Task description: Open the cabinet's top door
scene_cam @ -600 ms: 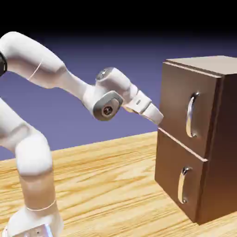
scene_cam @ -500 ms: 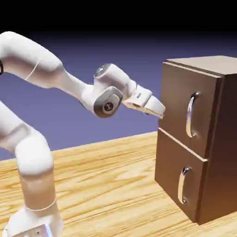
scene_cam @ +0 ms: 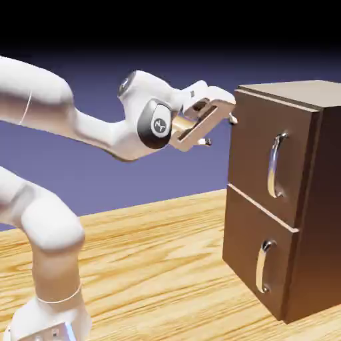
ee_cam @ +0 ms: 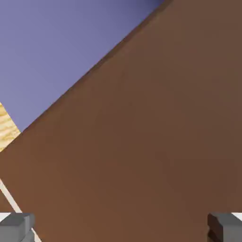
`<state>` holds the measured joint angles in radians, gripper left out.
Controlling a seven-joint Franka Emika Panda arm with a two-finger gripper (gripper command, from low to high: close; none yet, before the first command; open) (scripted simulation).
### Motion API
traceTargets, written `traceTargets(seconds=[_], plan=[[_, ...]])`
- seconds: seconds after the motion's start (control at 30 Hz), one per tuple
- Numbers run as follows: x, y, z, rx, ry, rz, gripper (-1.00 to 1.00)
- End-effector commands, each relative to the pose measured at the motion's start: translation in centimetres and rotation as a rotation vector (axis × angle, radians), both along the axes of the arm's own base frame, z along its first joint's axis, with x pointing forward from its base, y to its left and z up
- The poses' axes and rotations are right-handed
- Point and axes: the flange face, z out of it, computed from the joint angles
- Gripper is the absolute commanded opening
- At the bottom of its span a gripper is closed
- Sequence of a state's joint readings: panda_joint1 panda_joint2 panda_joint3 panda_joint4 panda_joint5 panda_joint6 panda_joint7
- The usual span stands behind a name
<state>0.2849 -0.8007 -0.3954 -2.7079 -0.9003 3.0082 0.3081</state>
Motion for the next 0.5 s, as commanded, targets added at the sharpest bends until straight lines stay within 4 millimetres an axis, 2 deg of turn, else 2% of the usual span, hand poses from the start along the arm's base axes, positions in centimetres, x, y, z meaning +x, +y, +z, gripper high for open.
traceTargets(seconds=[0.0, 0.23, 0.47], plan=[[-0.2, -0.2, 0.3, -0.043, -0.015, 0.022, 0.0], [-1.5, -2.0, 1.6, -0.348, -0.12, 0.157, 0.0], [-2.5, -4.5, 1.8, -0.654, -0.213, 0.259, 0.0]])
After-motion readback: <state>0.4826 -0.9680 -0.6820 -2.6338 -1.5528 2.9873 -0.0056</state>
